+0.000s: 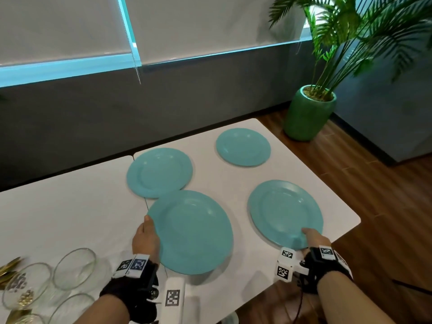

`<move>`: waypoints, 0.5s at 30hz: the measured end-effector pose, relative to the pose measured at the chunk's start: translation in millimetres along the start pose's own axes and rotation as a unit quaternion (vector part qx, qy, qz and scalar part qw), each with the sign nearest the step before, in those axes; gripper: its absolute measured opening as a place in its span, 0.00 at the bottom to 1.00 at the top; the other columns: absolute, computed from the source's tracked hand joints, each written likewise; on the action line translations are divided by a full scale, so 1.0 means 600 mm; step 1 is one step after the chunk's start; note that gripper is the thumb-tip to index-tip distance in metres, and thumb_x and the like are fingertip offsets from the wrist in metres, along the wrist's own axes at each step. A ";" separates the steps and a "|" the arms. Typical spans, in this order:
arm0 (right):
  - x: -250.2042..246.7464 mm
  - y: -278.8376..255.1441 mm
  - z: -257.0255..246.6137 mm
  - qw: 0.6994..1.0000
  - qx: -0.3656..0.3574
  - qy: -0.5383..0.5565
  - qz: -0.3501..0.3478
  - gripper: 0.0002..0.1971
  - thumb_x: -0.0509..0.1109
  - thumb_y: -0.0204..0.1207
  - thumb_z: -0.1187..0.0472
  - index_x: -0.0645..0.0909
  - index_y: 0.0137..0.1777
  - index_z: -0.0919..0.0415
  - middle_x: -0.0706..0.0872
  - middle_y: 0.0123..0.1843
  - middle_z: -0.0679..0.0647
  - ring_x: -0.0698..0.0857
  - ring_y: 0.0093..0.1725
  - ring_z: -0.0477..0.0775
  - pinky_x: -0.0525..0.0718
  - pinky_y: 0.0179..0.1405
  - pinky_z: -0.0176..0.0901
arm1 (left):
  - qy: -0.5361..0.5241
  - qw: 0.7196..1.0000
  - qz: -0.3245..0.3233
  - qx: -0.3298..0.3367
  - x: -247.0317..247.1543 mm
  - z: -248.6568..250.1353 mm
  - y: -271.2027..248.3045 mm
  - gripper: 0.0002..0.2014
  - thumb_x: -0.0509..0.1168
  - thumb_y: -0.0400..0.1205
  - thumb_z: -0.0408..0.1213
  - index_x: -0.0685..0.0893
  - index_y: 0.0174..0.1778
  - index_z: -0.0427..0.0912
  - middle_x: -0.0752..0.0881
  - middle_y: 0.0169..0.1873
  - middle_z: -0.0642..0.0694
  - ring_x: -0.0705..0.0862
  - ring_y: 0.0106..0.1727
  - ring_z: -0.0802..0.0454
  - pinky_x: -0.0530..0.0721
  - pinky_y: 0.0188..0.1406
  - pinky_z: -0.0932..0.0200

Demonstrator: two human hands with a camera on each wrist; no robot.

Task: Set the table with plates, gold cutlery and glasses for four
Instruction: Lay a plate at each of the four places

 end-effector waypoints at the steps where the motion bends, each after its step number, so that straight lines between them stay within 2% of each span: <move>1: -0.001 -0.003 -0.004 1.000 -0.011 -0.016 0.004 0.30 0.75 0.67 0.61 0.75 0.69 0.72 0.84 0.63 0.68 0.85 0.58 0.70 0.84 0.56 0.57 | 0.001 1.000 0.000 0.000 -0.002 0.000 -0.003 0.27 0.46 0.87 0.51 0.76 0.70 0.34 0.77 0.70 0.31 0.77 0.67 0.34 0.74 0.68 0.46; 4: -0.005 -0.006 -0.013 0.997 -0.043 -0.061 -0.005 0.32 0.76 0.66 0.58 0.75 0.68 0.73 0.84 0.61 0.68 0.85 0.52 0.68 0.81 0.46 0.51 | -0.010 1.000 -0.005 -0.005 -0.010 -0.005 -0.005 0.27 0.47 0.87 0.51 0.76 0.70 0.34 0.77 0.70 0.32 0.78 0.67 0.35 0.76 0.68 0.45; 6: -0.009 0.000 -0.015 0.994 -0.057 -0.093 -0.004 0.32 0.75 0.66 0.58 0.74 0.68 0.73 0.85 0.58 0.69 0.85 0.50 0.68 0.82 0.44 0.51 | -0.016 1.000 -0.008 -0.006 -0.016 -0.010 -0.006 0.27 0.48 0.87 0.51 0.76 0.70 0.35 0.78 0.69 0.33 0.78 0.66 0.36 0.76 0.69 0.44; 8: -0.012 0.001 -0.021 0.989 -0.067 -0.129 -0.004 0.26 0.72 0.70 0.60 0.74 0.66 0.74 0.84 0.54 0.69 0.85 0.48 0.67 0.83 0.43 0.50 | -0.019 1.000 -0.006 -0.003 -0.022 -0.019 -0.004 0.27 0.49 0.86 0.53 0.77 0.69 0.36 0.78 0.69 0.34 0.79 0.66 0.36 0.76 0.70 0.41; 10: -0.014 0.002 -0.026 0.963 -0.107 -0.247 -0.009 0.22 0.68 0.76 0.60 0.76 0.68 0.70 0.83 0.60 0.67 0.84 0.57 0.65 0.81 0.55 0.48 | -0.021 1.000 -0.002 0.001 -0.027 -0.023 -0.003 0.28 0.50 0.85 0.55 0.77 0.69 0.38 0.78 0.69 0.34 0.79 0.66 0.36 0.75 0.70 0.40; 11: -0.016 -0.005 -0.028 0.954 -0.117 -0.275 -0.028 0.23 0.70 0.75 0.57 0.77 0.68 0.65 0.83 0.63 0.63 0.83 0.63 0.63 0.80 0.61 0.45 | -0.021 1.000 -0.001 0.003 -0.030 -0.025 -0.002 0.28 0.50 0.85 0.56 0.78 0.69 0.38 0.79 0.69 0.34 0.79 0.66 0.36 0.76 0.70 0.39; 13: -0.011 -0.009 -0.029 0.907 -0.161 -0.386 -0.052 0.28 0.76 0.67 0.51 0.78 0.67 0.58 0.84 0.65 0.56 0.83 0.65 0.59 0.80 0.64 0.42 | -0.019 1.000 -0.002 0.010 -0.030 -0.029 0.000 0.29 0.49 0.84 0.58 0.78 0.68 0.39 0.79 0.68 0.34 0.80 0.65 0.35 0.76 0.69 0.38; 15: -0.015 0.002 -0.014 0.882 -0.176 -0.435 -0.050 0.29 0.76 0.65 0.48 0.79 0.66 0.55 0.84 0.65 0.54 0.83 0.65 0.59 0.80 0.66 0.42 | -0.005 1.000 -0.002 0.012 -0.030 -0.028 -0.002 0.28 0.49 0.85 0.57 0.78 0.68 0.38 0.79 0.67 0.34 0.79 0.65 0.34 0.76 0.69 0.39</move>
Point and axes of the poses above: each hand's wrist, its own y-axis towards the middle knuckle, its own x-axis out of the palm, z = x × y, the point moved 4 cm from there along y, towards the middle knuckle
